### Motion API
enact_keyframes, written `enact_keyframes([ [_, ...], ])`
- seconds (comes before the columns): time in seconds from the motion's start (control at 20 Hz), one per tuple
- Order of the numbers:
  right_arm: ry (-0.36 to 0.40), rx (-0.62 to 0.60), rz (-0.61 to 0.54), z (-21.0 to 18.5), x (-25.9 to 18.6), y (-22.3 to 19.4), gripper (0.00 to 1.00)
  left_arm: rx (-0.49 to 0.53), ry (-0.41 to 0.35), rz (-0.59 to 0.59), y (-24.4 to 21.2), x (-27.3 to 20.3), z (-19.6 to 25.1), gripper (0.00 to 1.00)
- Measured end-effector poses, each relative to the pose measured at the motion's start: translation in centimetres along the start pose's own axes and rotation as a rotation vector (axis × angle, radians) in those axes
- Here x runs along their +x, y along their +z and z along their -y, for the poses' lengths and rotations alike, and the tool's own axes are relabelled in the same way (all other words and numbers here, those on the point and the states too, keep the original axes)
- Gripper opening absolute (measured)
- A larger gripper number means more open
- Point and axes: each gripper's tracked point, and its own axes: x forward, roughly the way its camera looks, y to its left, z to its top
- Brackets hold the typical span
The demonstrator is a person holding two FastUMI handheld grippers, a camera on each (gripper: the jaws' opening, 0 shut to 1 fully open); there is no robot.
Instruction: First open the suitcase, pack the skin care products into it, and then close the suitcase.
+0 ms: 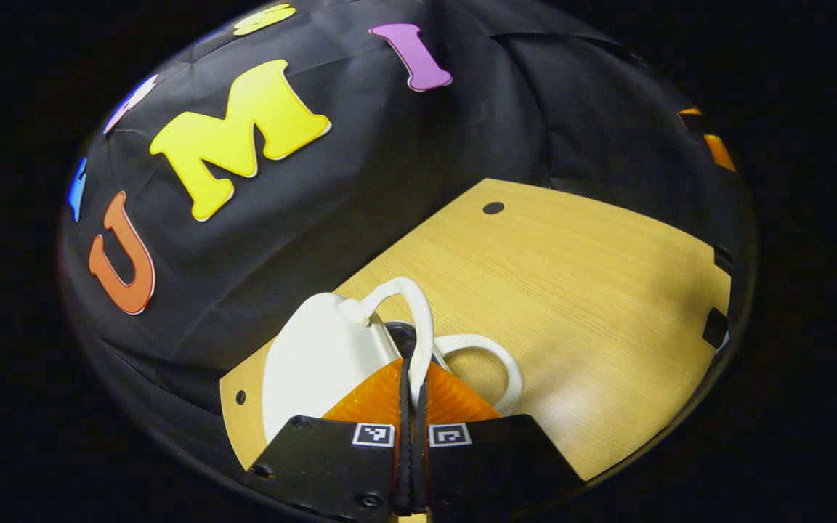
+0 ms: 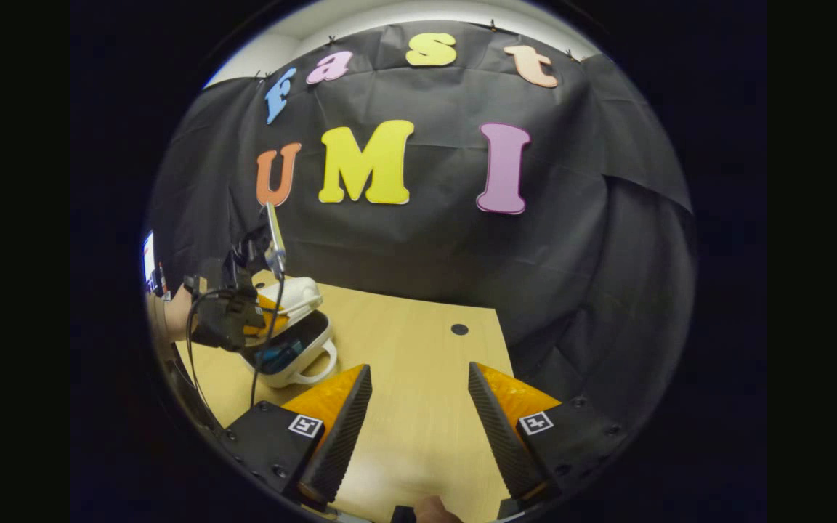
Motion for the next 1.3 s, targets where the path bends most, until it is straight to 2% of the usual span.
enact_keyframes([
  [0.3,-0.037,0.04,-0.019,2.5,-0.1,-0.8,0.8,-0.013,0.014,-0.09,-0.7,2.7,2.8,0.04],
  [0.6,-0.036,0.037,-0.025,2.7,-0.3,-1.2,0.79,-0.016,0.052,-0.119,-0.8,3.8,3.5,0.04],
  [0.8,-0.039,0.046,-0.025,2.7,-0.3,-1.2,0.79,-0.026,0.045,-0.149,-1.2,4.2,4.0,0.09],
  [0.9,-0.044,0.043,-0.02,2.6,-0.3,-1.1,0.79,-0.069,0.019,-0.153,-1.6,4.2,4.9,0.21],
  [0.95,-0.045,0.044,-0.018,2.6,-0.4,-1.1,0.79,-0.093,0.016,-0.147,-1.3,3.7,5.3,0.4],
  [1.1,-0.049,0.047,-0.005,2.3,-0.4,-0.2,0.79,-0.132,0.06,-0.091,0.6,2.0,4.1,0.75],
  [1.15,-0.055,0.046,0.009,2.3,-0.3,0.4,0.79,-0.149,0.081,-0.064,1.5,1.4,3.5,1.0],
  [1.3,-0.093,0.045,0.065,2.6,0.1,3.4,0.79,-0.223,0.163,0.051,4.5,-1.7,0.5,0.99],
])
